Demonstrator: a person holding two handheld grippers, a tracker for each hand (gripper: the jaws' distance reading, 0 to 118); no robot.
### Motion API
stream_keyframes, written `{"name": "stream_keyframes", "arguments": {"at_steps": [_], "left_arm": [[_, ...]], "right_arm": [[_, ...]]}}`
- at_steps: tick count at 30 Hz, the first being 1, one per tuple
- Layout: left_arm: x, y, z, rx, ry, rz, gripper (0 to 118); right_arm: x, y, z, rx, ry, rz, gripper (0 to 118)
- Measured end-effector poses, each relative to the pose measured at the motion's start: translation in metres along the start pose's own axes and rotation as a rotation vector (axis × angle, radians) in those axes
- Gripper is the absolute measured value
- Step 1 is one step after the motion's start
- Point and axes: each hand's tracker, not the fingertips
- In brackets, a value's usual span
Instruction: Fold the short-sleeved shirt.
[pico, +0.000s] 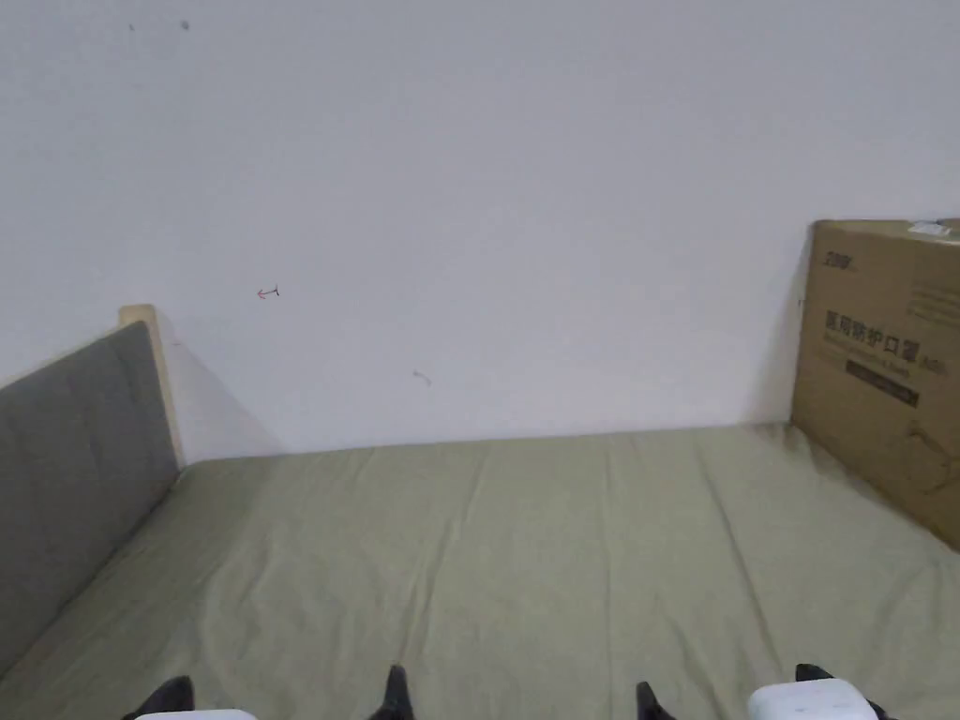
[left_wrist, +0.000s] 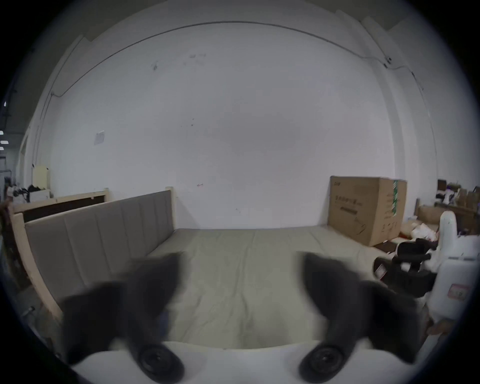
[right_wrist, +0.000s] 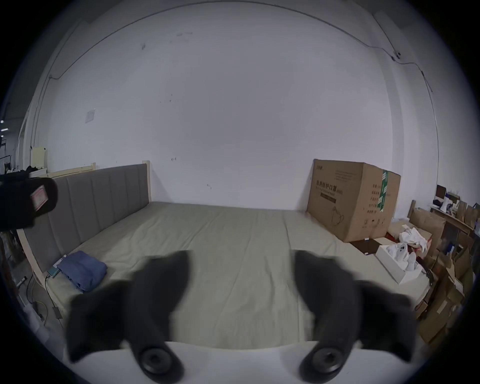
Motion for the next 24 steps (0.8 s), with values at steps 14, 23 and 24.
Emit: {"name": "stream_keyframes", "arguments": {"at_steps": [14, 23, 24], "left_arm": [[0.013, 0.017, 0.006, -0.130, -0.047, -0.072, 118], [0.025, 0.024, 0.019, -0.162, -0.103, -0.044, 118], [0.025, 0.023, 0.020, -0.165, -0.094, -0.045, 118]], "right_arm": [[0.011, 0.014, 0.010, 0.017, 0.043, -0.113, 110], [0.017, 0.019, 0.003, 0.002, 0.041, -0.114, 110], [0.017, 0.019, 0.003, 0.000, 0.038, -0.114, 110]]}}
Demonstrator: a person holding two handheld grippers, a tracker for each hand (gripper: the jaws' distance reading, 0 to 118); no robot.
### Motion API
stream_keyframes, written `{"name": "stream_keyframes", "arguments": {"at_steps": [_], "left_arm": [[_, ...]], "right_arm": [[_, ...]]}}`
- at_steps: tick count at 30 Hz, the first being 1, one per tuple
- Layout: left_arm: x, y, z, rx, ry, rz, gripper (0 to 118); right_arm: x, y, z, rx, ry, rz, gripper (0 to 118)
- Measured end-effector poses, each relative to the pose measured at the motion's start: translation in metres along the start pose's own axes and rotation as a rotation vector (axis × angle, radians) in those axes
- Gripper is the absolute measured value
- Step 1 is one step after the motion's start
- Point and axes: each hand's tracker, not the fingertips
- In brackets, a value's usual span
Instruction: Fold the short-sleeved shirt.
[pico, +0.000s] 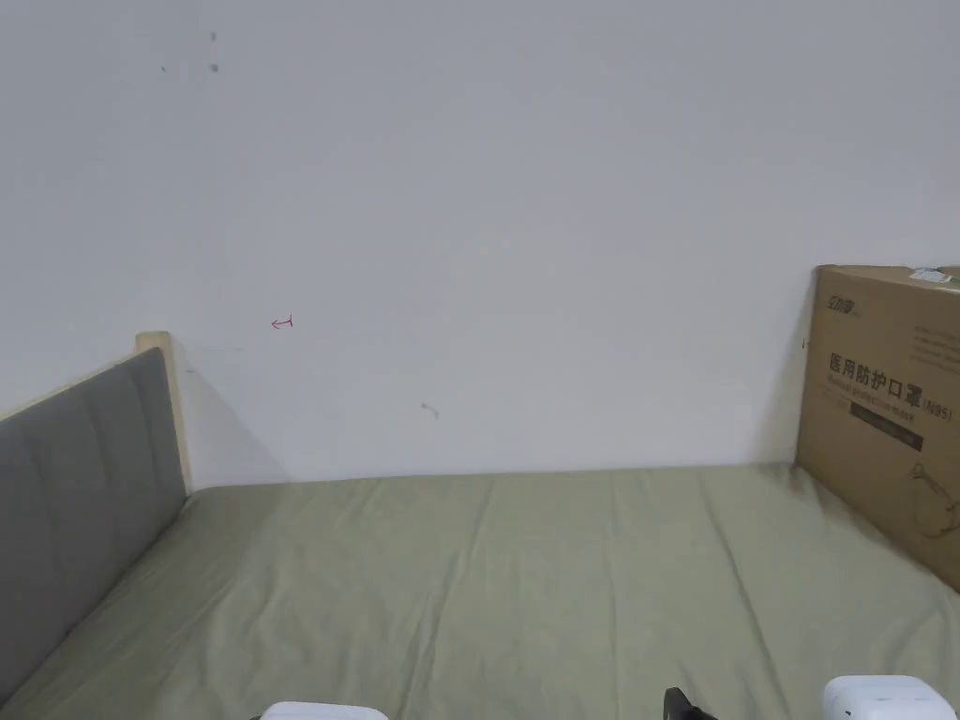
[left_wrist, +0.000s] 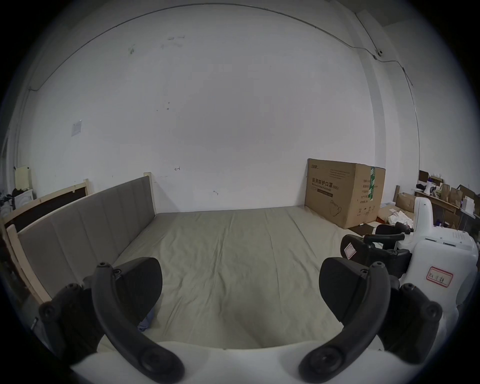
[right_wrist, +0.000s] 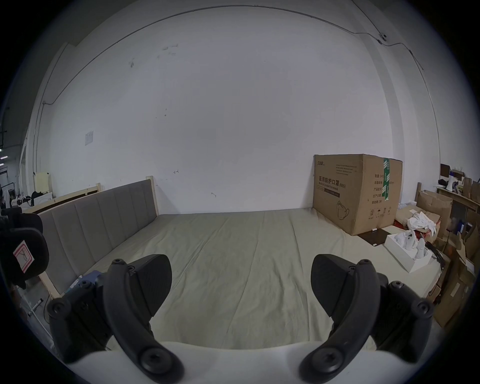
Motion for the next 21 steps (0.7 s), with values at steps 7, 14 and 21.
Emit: {"name": "stream_keyframes", "arguments": {"at_steps": [7, 14, 21], "left_arm": [[-0.0035, 0.0014, -0.0026, -0.015, 0.066, -0.015, 118], [-0.0012, -0.0002, -0.0022, -0.052, 0.102, 0.007, 118], [-0.0004, -0.0011, -0.0049, -0.001, 0.133, -0.008, 118]], "right_arm": [[0.0023, -0.0019, -0.0037, -0.016, -0.004, -0.004, 110], [0.0006, -0.0039, -0.0073, -0.033, -0.001, 0.004, 110], [-0.0016, -0.0050, -0.0096, -0.042, 0.009, 0.009, 110]]}}
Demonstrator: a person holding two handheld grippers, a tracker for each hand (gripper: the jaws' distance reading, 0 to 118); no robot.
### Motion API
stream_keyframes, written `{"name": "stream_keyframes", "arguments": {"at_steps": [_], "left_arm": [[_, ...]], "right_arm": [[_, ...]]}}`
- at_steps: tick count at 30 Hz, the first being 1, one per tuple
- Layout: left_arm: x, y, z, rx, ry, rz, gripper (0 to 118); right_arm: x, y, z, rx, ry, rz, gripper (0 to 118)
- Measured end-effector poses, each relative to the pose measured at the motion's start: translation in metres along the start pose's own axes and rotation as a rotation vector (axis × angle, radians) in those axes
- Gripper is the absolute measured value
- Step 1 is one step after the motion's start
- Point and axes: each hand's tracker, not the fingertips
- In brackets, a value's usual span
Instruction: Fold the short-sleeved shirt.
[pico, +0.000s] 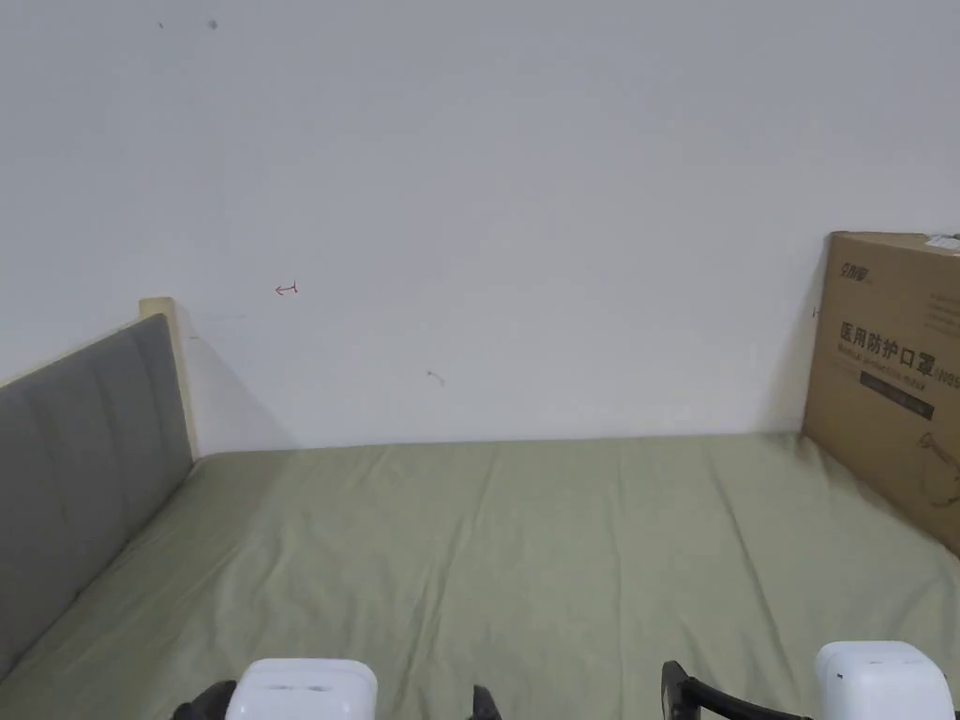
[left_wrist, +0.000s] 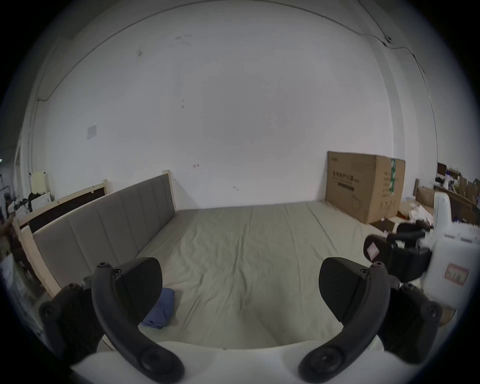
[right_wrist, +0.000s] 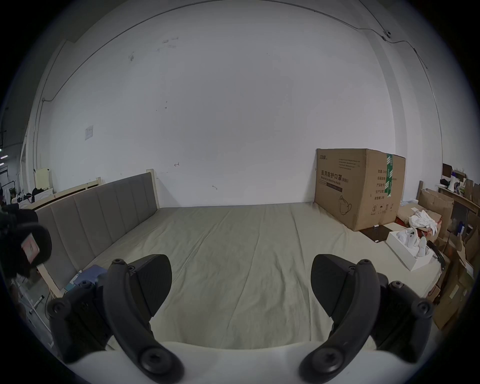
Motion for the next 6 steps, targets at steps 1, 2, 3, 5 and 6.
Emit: {"name": "stream_keyframes", "arguments": {"at_steps": [1, 2, 3, 5, 6], "left_arm": [[-0.004, 0.002, -0.004, 0.013, -0.019, 0.018, 118], [-0.007, 0.005, -0.007, -0.008, -0.010, 0.029, 118], [-0.009, 0.008, -0.008, -0.021, -0.004, 0.044, 118], [-0.014, 0.010, -0.013, -0.027, 0.006, 0.055, 118], [-0.016, 0.010, -0.015, -0.022, 0.010, 0.058, 118]], "right_arm": [[0.000, 0.000, 0.000, 0.000, 0.001, 0.002, 110], [0.000, 0.000, 0.000, 0.003, 0.000, 0.005, 110], [-0.001, 0.000, 0.000, 0.003, 0.000, 0.006, 110], [0.000, 0.000, -0.001, 0.004, -0.003, 0.004, 110], [0.001, 0.001, -0.001, 0.006, -0.004, 0.000, 110]]}}
